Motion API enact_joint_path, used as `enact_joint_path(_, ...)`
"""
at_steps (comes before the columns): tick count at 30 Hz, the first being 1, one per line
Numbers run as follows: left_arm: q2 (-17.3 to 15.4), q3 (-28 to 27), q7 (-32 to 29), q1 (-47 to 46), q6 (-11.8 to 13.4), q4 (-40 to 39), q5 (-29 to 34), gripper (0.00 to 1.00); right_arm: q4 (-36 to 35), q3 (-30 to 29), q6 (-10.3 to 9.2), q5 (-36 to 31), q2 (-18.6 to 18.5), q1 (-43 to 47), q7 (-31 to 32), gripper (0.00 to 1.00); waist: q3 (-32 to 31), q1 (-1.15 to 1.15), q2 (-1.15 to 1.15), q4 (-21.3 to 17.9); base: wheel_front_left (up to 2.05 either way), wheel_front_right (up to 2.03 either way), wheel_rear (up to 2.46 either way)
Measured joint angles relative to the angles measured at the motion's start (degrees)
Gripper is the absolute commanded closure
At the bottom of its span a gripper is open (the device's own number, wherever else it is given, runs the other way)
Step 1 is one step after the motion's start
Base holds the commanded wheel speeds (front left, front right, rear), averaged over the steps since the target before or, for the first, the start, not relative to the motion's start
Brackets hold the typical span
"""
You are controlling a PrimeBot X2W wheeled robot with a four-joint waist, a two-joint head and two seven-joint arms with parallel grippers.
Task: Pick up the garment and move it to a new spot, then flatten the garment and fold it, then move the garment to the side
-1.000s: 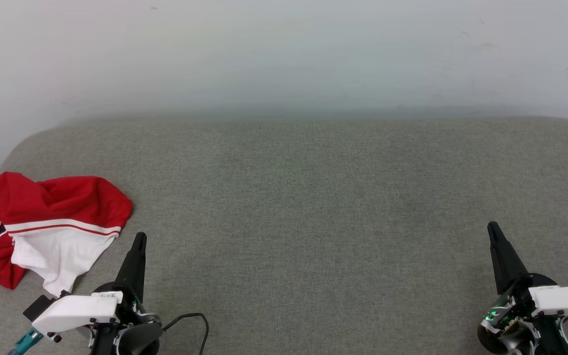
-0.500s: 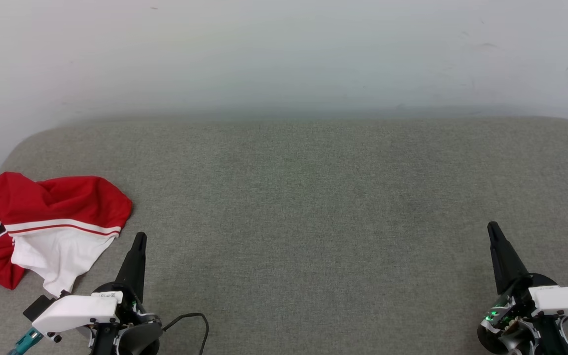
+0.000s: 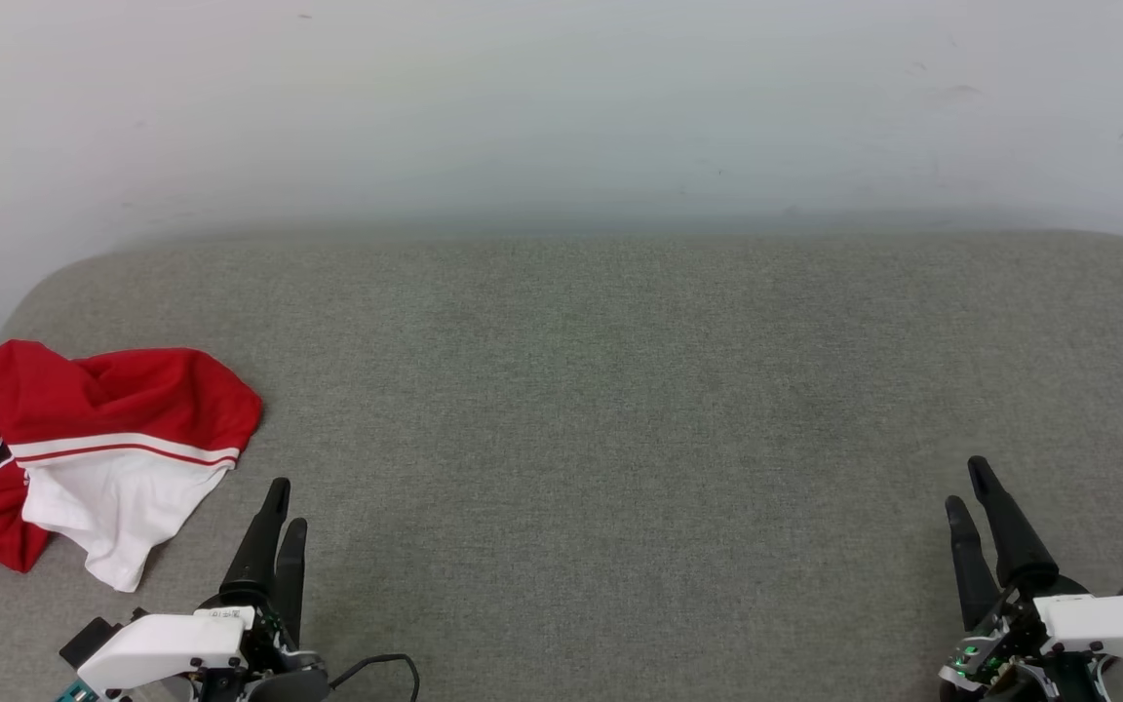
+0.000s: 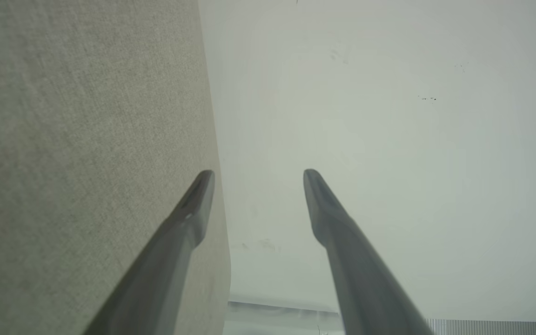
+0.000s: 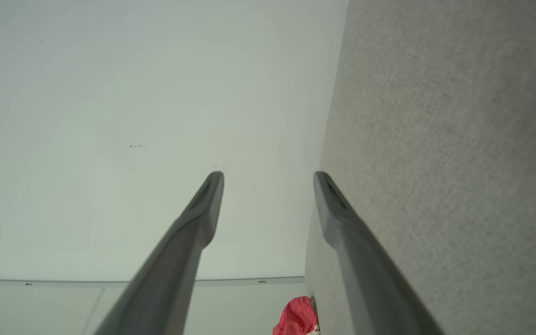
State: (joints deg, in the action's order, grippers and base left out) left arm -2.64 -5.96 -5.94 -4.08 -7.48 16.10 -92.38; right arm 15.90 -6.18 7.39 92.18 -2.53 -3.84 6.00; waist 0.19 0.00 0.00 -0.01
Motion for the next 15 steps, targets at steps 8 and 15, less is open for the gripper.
enact_joint_path(8,0.0,0.8,2.2,0.3,0.0,-0.7,1.0,0.0,-0.2,1.8,0.0,-2.2,0.0,0.0,-2.2,0.0,0.1,0.0,0.0,-0.1,0.0,0.0,0.0)
enact_joint_path(15,0.0,1.4,4.1,0.5,0.0,-0.6,3.8,0.0,-0.2,2.2,0.0,-6.1,0.0,0.0,-4.0,0.0,0.1,0.01,0.0,-0.1,0.0,0.0,0.0)
